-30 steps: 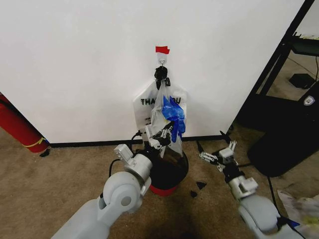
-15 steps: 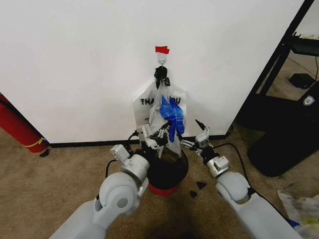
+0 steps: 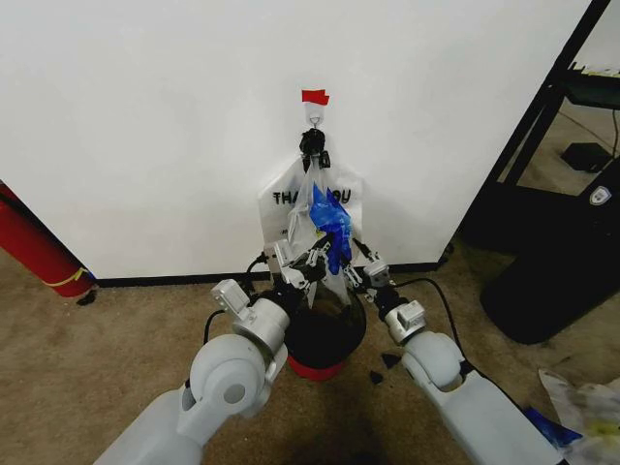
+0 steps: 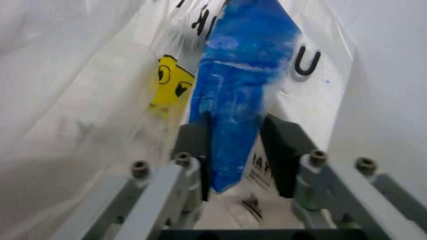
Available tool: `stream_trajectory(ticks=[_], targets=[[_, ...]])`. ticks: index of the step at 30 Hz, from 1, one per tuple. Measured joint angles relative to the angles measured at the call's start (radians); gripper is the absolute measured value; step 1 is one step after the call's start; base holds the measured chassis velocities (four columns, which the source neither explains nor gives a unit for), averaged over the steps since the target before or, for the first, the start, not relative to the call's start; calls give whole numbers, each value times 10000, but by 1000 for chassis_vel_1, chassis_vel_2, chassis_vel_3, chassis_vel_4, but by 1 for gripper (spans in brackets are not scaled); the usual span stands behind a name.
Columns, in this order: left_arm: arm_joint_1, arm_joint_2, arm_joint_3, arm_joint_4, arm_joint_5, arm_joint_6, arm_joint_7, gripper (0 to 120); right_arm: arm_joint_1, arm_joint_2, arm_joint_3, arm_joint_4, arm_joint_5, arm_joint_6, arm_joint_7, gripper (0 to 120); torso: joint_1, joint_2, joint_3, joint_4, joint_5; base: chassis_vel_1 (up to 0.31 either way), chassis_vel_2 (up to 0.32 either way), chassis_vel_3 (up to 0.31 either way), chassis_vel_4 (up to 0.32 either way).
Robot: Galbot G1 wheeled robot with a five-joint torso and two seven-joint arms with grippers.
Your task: Pick up the garbage bag from the wall and place it over the trash bin.
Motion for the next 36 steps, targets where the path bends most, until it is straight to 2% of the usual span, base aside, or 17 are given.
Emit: stream_trajectory(ticks=[1, 7, 16, 22, 30, 36], targets=[[0, 0, 0, 0, 0, 0, 0, 0, 0, 0, 0, 0, 0, 0, 0, 25, 0, 0, 0, 0, 0, 0, 0, 0, 0], [14, -2, -41, -16, -53, 2, -11, 0, 3, 4, -18, 60, 0, 2, 99, 0, -1, 0, 0, -1, -1, 0, 0, 0, 0], [57, 54, -186, 63, -68, -7, -23, 0, -338, 93, 294, 676, 718, -40, 436, 0, -1, 0, 0, 0, -1, 0, 0, 0, 0], [509, 486, -617, 75, -122, -82, -129, 0, -1670, -1, 1192, 2312, 1911, -82, 609, 0, -1, 0, -1, -1, -2, 0, 0, 0, 0], [1818, 780, -1310, -352, -168, -79, -117, 0, -3574, 149, 1673, 3248, 1541, 325, 381, 0, -2, 0, -2, 0, -1, 0, 0, 0, 0], [2660, 780, -1501, -680, 59, -143, -88, 0, -4275, 395, 1847, 3443, 1246, 592, 308, 0, -2, 1, -2, 0, -1, 0, 0, 0, 0]])
